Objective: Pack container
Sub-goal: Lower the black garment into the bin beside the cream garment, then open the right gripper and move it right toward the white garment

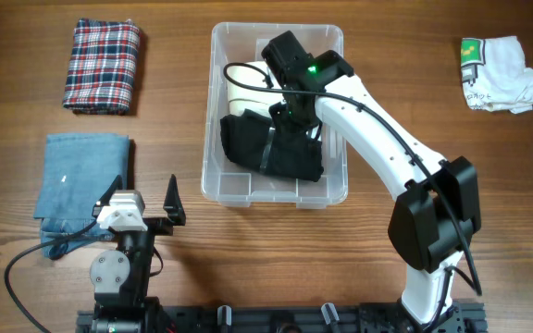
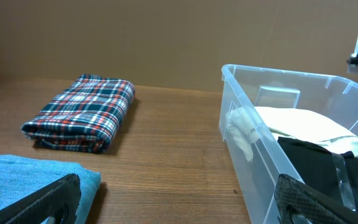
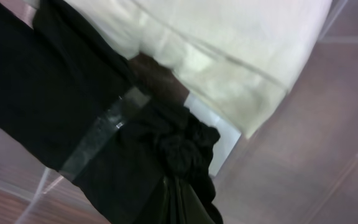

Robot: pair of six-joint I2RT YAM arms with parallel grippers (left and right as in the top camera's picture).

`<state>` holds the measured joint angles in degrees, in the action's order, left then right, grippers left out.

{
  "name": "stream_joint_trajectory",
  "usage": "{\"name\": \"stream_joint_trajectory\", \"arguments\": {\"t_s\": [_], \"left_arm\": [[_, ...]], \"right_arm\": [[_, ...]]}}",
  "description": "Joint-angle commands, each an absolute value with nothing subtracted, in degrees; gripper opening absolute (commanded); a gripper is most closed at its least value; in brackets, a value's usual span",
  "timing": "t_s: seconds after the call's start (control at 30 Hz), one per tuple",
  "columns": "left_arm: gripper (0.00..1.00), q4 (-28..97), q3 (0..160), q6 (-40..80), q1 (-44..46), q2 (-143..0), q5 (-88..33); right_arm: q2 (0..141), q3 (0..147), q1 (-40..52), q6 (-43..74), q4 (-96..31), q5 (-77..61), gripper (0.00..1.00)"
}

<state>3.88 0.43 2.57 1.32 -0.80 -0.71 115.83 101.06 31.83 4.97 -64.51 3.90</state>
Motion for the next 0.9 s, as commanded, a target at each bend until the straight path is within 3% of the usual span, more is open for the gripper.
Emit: {"name": "stream_joint_trajectory", "arguments": {"t_s": [0.0,0.53,0.87], "left_arm": [[1.0,4.2,0.3,1.7,1.0,-0.4,-0.4],[1.0,4.2,0.3,1.7,1.0,-0.4,-0.4],[1.0,4.2,0.3,1.7,1.0,-0.4,-0.4]], "right_arm": [[116.8,98.0,32.0,7.9,-63.6,2.2,0.04],[116.8,86.7,29.3,9.2,-48.6,3.2,0.04],[110.4,98.0,28.0,9.0,-51.2,3.2,0.09]]}}
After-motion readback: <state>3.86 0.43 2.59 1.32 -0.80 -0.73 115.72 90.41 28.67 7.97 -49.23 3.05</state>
